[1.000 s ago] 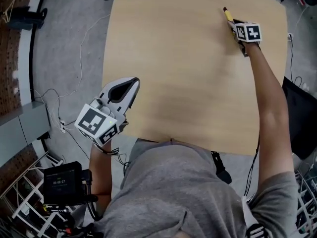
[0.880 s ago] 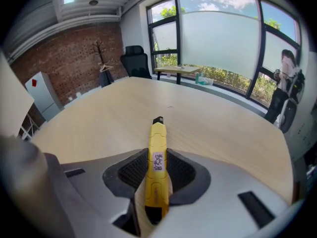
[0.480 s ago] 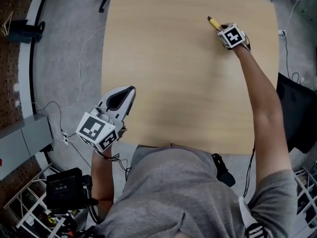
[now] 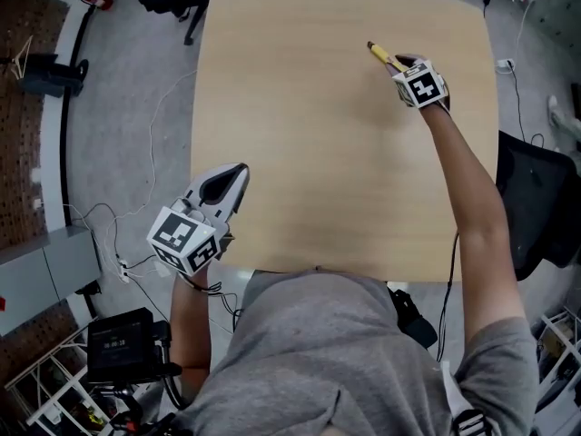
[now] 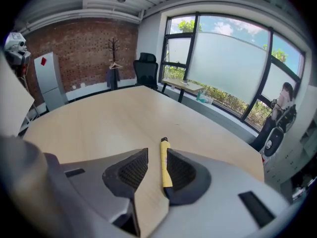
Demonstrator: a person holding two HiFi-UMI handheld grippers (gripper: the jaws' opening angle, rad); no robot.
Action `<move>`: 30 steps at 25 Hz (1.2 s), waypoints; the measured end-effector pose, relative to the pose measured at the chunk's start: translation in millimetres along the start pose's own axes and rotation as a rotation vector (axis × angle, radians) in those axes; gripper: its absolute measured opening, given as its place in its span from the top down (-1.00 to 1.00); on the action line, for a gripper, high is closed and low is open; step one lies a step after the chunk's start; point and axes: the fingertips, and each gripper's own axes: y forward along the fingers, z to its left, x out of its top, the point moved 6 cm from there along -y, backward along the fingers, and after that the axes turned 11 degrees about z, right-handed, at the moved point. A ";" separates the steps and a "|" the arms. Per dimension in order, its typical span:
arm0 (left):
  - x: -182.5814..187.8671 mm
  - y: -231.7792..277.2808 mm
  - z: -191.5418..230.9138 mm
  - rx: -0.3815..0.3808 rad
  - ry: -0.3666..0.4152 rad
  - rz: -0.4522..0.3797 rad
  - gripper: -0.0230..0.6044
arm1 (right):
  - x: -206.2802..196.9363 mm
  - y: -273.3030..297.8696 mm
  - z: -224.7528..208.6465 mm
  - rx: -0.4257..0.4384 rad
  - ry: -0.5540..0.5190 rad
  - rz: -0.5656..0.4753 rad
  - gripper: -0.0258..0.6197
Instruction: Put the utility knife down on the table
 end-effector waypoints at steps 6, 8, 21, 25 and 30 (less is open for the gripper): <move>6.3 0.4 5.1 0.014 0.005 -0.021 0.91 | 21.3 -41.3 7.4 0.119 0.159 -0.191 0.61; 10.8 0.9 4.1 0.016 0.005 -0.030 0.91 | 28.5 -70.1 11.7 0.173 0.240 -0.303 0.66; 20.4 2.9 0.7 -0.017 0.059 -0.111 0.91 | -23.0 -274.0 91.4 0.208 0.471 -0.763 0.88; 40.4 8.2 -6.3 -0.018 0.052 -0.130 0.91 | -25.0 -303.1 68.1 0.162 0.444 -0.761 0.88; 27.5 -1.7 0.6 0.000 0.054 -0.154 0.91 | -17.1 -322.2 82.1 0.149 0.420 -0.797 0.88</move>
